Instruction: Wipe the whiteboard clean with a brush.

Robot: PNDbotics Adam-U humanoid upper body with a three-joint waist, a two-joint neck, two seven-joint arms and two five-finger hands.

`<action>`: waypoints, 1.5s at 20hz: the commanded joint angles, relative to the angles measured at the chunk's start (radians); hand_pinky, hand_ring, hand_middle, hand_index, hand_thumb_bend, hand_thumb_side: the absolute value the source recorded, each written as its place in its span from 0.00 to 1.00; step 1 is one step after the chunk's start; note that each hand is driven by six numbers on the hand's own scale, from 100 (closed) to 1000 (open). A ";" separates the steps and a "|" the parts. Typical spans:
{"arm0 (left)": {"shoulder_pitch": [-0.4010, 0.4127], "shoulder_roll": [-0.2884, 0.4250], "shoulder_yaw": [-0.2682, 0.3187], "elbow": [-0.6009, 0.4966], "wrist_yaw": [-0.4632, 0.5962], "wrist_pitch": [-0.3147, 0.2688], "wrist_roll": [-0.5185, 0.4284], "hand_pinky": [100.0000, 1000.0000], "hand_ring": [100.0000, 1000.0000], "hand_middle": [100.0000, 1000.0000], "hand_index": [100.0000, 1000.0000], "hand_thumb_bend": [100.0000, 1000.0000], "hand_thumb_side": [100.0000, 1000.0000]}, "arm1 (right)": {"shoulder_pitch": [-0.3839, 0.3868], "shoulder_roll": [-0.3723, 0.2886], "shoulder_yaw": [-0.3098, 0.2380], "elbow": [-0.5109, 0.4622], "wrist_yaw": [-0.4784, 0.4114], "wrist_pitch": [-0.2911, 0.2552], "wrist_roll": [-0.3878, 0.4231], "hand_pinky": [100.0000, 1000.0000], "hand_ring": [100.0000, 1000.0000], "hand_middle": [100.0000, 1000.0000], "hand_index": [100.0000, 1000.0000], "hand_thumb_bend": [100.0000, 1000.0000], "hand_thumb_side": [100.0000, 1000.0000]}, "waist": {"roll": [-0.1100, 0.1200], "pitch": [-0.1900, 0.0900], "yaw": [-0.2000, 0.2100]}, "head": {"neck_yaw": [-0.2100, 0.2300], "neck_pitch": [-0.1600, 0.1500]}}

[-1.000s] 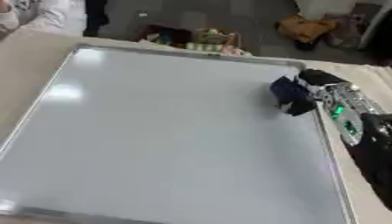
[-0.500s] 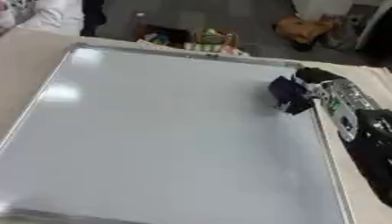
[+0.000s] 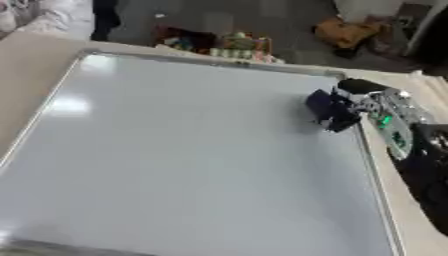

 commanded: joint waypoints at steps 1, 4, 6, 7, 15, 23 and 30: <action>-0.006 0.008 0.001 -0.013 0.000 -0.005 -0.002 0.53 0.29 0.37 0.41 0.00 0.91 | 0.013 -0.019 0.009 -0.005 -0.059 0.010 0.046 0.46 0.45 0.06 0.20 0.00 0.17 | 0.010 -0.016 -0.002 | -0.004 0.004; -0.006 0.008 0.001 -0.012 0.000 -0.006 -0.003 0.53 0.29 0.37 0.41 0.00 0.91 | 0.022 -0.025 0.021 -0.021 -0.090 0.018 0.065 0.45 0.45 0.05 0.20 0.00 0.17 | 0.012 -0.016 -0.003 | -0.004 0.008; -0.006 0.009 0.001 -0.011 0.000 -0.006 -0.004 0.53 0.29 0.37 0.41 0.00 0.91 | 0.028 -0.029 0.025 -0.036 -0.100 0.018 0.076 0.45 0.44 0.05 0.20 0.00 0.17 | 0.012 -0.017 -0.005 | -0.003 0.011; -0.006 0.009 0.001 -0.011 0.000 -0.005 -0.004 0.53 0.29 0.37 0.41 0.00 0.91 | 0.031 -0.032 0.028 -0.042 -0.102 0.018 0.081 0.45 0.44 0.05 0.19 0.00 0.17 | 0.012 -0.017 -0.007 | -0.002 0.011; -0.008 0.009 0.000 -0.012 0.002 0.000 -0.005 0.53 0.29 0.37 0.41 0.00 0.91 | 0.065 -0.046 0.047 -0.103 -0.113 0.004 0.108 0.44 0.44 0.05 0.19 0.00 0.18 | 0.010 -0.025 -0.015 | -0.001 0.016; -0.010 0.009 -0.002 -0.015 0.004 0.006 -0.006 0.53 0.29 0.37 0.42 0.00 0.91 | 0.092 -0.061 0.075 -0.182 -0.098 -0.013 0.102 0.44 0.45 0.06 0.18 0.00 0.17 | 0.005 -0.032 -0.020 | 0.001 0.016; -0.009 0.009 -0.002 -0.016 0.005 0.010 -0.005 0.53 0.29 0.37 0.42 0.00 0.91 | 0.110 -0.070 0.092 -0.245 -0.126 -0.018 0.118 0.43 0.44 0.06 0.19 0.00 0.17 | 0.004 -0.036 -0.020 | 0.002 0.013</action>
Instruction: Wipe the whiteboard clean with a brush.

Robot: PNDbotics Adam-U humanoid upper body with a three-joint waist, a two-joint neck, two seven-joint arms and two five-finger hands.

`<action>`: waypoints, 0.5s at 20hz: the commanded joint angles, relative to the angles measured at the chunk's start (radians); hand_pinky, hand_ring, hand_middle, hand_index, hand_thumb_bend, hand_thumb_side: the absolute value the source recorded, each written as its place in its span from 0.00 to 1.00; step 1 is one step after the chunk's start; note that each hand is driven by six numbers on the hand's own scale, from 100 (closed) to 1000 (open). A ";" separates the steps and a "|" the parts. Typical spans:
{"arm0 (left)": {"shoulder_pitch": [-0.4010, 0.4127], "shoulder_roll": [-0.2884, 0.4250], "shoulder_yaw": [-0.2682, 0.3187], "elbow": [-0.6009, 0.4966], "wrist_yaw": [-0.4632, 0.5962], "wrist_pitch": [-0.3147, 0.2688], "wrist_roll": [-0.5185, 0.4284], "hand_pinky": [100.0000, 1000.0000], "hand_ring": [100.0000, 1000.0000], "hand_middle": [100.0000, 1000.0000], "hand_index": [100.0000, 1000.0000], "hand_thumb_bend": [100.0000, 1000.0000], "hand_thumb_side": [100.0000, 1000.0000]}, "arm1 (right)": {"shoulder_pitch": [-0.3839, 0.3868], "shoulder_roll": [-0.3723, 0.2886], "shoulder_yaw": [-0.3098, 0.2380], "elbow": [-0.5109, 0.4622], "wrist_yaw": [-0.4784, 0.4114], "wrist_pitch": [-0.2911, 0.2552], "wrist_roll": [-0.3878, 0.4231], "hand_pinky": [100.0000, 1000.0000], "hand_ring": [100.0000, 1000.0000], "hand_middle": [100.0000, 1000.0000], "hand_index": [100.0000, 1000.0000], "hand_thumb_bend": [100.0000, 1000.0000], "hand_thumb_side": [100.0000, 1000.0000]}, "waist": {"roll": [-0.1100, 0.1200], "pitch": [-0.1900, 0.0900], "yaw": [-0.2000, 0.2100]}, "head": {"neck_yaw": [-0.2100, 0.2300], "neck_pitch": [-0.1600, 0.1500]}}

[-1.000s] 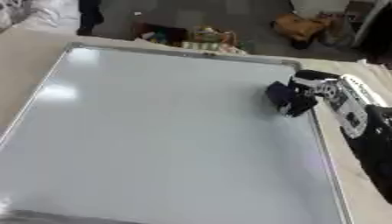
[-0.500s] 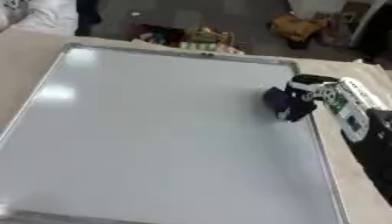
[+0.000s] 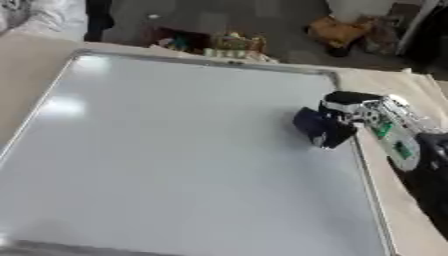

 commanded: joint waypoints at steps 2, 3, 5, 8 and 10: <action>-0.009 0.010 -0.002 -0.016 0.005 0.004 0.000 0.53 0.29 0.37 0.42 0.00 0.91 | 0.001 -0.031 0.015 -0.053 -0.033 -0.008 0.022 0.43 0.44 0.05 0.19 0.00 0.18 | 0.004 -0.023 -0.002 | 0.001 0.000; -0.009 0.010 -0.002 -0.016 0.005 0.004 0.000 0.53 0.29 0.37 0.42 0.00 0.91 | 0.003 -0.033 0.018 -0.063 -0.038 -0.008 0.027 0.42 0.44 0.05 0.19 0.00 0.18 | 0.004 -0.023 -0.002 | 0.001 0.000; -0.009 0.010 -0.002 -0.016 0.005 0.004 -0.001 0.53 0.29 0.37 0.42 0.00 0.91 | 0.007 -0.037 0.022 -0.081 -0.048 -0.008 0.037 0.42 0.44 0.06 0.19 0.00 0.18 | 0.004 -0.023 -0.003 | 0.000 -0.001; -0.008 0.010 -0.002 -0.016 0.005 0.004 -0.001 0.53 0.29 0.37 0.42 0.00 0.91 | 0.010 -0.040 0.024 -0.094 -0.052 -0.003 0.045 0.42 0.43 0.06 0.19 0.00 0.18 | 0.005 -0.023 -0.002 | 0.000 -0.003; -0.008 0.010 -0.002 -0.015 0.005 0.003 -0.001 0.53 0.29 0.37 0.42 0.00 0.92 | 0.011 -0.040 0.023 -0.094 -0.050 0.001 0.047 0.42 0.43 0.06 0.19 0.00 0.18 | 0.005 -0.022 -0.001 | -0.001 -0.005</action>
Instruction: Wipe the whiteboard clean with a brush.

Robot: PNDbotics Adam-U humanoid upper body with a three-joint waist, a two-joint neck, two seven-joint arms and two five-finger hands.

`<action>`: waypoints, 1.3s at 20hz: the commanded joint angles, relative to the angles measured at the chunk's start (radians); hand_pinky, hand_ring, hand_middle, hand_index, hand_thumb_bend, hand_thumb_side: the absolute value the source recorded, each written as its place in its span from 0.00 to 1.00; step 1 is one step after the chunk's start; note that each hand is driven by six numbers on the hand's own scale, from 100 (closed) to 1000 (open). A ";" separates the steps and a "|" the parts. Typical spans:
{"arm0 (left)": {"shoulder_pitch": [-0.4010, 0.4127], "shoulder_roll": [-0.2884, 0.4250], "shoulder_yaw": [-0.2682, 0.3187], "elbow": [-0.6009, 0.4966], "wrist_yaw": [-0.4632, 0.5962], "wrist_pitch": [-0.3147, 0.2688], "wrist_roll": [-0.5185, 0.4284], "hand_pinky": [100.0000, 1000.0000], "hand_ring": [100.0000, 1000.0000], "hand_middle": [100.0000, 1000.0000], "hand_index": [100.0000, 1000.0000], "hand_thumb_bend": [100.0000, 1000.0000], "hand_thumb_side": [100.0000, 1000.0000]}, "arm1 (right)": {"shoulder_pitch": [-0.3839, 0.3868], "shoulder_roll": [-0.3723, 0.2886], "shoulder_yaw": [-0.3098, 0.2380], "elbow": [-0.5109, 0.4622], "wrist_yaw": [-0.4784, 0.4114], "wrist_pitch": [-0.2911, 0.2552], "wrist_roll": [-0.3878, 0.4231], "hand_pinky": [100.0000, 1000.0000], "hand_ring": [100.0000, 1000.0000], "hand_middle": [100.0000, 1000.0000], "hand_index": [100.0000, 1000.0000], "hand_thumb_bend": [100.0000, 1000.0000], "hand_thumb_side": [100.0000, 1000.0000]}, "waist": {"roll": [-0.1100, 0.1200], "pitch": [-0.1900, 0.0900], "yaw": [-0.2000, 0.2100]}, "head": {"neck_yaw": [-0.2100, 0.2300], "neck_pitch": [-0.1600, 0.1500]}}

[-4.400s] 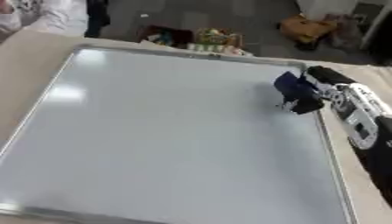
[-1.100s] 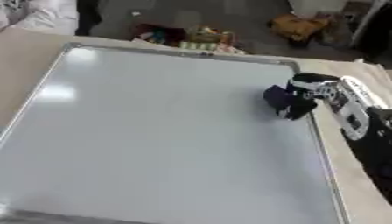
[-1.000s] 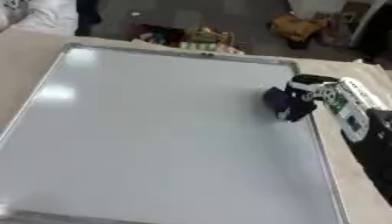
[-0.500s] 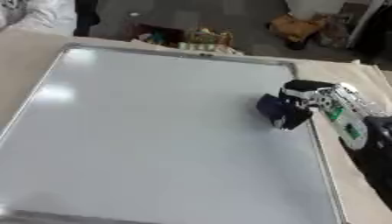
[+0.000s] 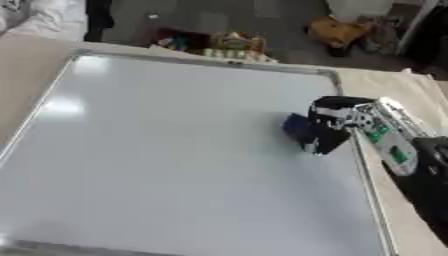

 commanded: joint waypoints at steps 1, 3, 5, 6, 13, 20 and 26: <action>-0.007 0.009 -0.002 -0.015 0.003 0.001 -0.001 0.53 0.29 0.37 0.42 0.00 0.92 | -0.007 -0.037 -0.006 -0.018 -0.006 0.004 0.007 0.42 0.43 0.06 0.19 0.00 0.18 | 0.005 -0.021 0.000 | -0.001 -0.006; -0.007 0.010 -0.002 -0.015 0.003 0.000 -0.002 0.53 0.29 0.37 0.42 0.00 0.92 | -0.008 -0.037 -0.007 -0.010 0.002 0.006 0.004 0.42 0.43 0.06 0.19 0.00 0.18 | 0.005 -0.020 0.001 | -0.001 -0.007; -0.007 0.010 -0.002 -0.015 0.002 -0.001 -0.002 0.53 0.29 0.37 0.42 0.00 0.92 | -0.009 -0.036 -0.009 0.000 0.009 0.008 0.001 0.42 0.43 0.06 0.19 0.00 0.18 | 0.005 -0.018 0.002 | -0.001 -0.007; -0.007 0.010 -0.002 -0.014 0.002 -0.001 -0.002 0.53 0.29 0.37 0.42 0.00 0.92 | -0.009 -0.036 -0.011 0.006 0.012 0.009 0.000 0.42 0.43 0.06 0.18 0.00 0.18 | 0.005 -0.017 0.002 | -0.002 -0.008; -0.005 0.008 -0.002 -0.013 -0.001 -0.003 -0.005 0.53 0.29 0.37 0.42 0.00 0.92 | -0.022 -0.033 -0.035 0.066 0.041 0.030 -0.030 0.42 0.43 0.06 0.18 0.00 0.18 | 0.007 -0.010 0.005 | -0.004 -0.017; -0.005 0.007 -0.002 -0.011 -0.005 -0.009 -0.009 0.53 0.28 0.37 0.42 0.00 0.92 | -0.044 -0.030 -0.063 0.141 0.084 0.049 -0.074 0.42 0.43 0.06 0.18 0.00 0.17 | 0.011 0.003 0.011 | -0.006 -0.029; -0.008 0.007 -0.003 -0.009 -0.008 -0.015 -0.012 0.53 0.28 0.37 0.42 0.00 0.92 | -0.070 -0.028 -0.084 0.204 0.120 0.066 -0.105 0.42 0.44 0.06 0.18 0.00 0.18 | 0.012 0.017 0.018 | -0.009 -0.042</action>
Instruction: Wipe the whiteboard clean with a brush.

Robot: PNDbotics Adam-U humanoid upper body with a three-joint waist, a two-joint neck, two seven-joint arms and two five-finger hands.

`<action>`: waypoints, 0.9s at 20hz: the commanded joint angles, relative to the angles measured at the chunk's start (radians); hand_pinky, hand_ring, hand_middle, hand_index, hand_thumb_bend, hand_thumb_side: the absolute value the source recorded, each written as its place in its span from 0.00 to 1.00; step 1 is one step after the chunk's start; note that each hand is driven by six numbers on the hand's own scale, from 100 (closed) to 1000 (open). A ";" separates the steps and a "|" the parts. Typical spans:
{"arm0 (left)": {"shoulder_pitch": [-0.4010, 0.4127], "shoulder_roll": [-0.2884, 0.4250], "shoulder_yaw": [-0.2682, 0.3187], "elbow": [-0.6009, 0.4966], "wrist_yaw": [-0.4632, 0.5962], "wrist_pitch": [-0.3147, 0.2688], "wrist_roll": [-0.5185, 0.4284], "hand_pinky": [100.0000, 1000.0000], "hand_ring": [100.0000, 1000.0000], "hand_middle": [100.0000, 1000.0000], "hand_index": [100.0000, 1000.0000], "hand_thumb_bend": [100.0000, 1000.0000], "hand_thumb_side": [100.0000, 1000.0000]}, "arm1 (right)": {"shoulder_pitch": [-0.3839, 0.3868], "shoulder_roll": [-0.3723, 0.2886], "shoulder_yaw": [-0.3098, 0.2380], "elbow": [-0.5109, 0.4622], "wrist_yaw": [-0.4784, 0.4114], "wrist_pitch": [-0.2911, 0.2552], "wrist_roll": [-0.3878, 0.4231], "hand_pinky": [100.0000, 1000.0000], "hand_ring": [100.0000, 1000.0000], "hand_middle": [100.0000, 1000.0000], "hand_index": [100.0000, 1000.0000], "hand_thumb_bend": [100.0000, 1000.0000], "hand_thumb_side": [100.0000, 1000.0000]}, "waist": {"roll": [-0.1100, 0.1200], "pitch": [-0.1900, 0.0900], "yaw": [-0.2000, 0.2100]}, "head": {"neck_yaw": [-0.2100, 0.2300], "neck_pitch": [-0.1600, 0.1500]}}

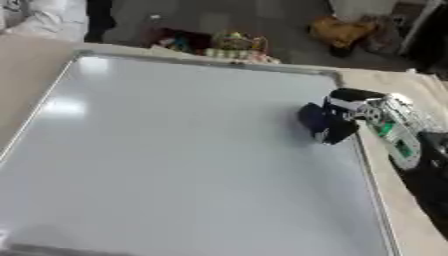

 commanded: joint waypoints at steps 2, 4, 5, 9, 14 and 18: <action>-0.010 0.007 -0.002 -0.010 -0.001 -0.008 -0.003 0.53 0.28 0.37 0.42 0.00 0.92 | -0.011 -0.026 -0.007 0.063 0.053 0.013 -0.026 0.42 0.43 0.06 0.18 0.00 0.19 | 0.010 -0.006 0.005 | -0.008 -0.019; -0.011 0.006 -0.003 -0.010 -0.001 -0.009 -0.003 0.53 0.28 0.37 0.42 0.00 0.92 | -0.020 -0.024 -0.013 0.085 0.072 0.021 -0.041 0.42 0.44 0.06 0.18 0.00 0.18 | 0.010 -0.003 0.007 | -0.015 -0.022; -0.012 0.006 -0.003 -0.010 0.000 -0.010 -0.004 0.53 0.28 0.37 0.42 0.00 0.92 | -0.024 -0.022 -0.016 0.096 0.082 0.026 -0.050 0.42 0.43 0.06 0.18 0.00 0.18 | 0.011 -0.002 0.008 | -0.018 -0.022; -0.013 0.007 -0.003 -0.009 0.000 -0.012 -0.004 0.53 0.28 0.37 0.42 0.00 0.92 | -0.034 -0.020 -0.023 0.125 0.112 0.041 -0.082 0.42 0.43 0.06 0.18 0.00 0.19 | 0.012 0.000 0.009 | -0.025 -0.023; -0.014 0.007 -0.004 -0.008 0.000 -0.012 -0.005 0.53 0.28 0.37 0.42 0.00 0.92 | -0.040 -0.017 -0.024 0.150 0.147 0.054 -0.115 0.42 0.44 0.07 0.18 0.00 0.19 | 0.012 0.002 0.010 | -0.028 -0.026; -0.015 0.007 -0.004 -0.008 0.001 -0.012 -0.006 0.53 0.28 0.37 0.42 0.00 0.92 | -0.032 -0.018 -0.019 0.142 0.142 0.032 -0.109 0.42 0.44 0.07 0.17 0.00 0.19 | 0.011 0.002 0.009 | -0.028 -0.023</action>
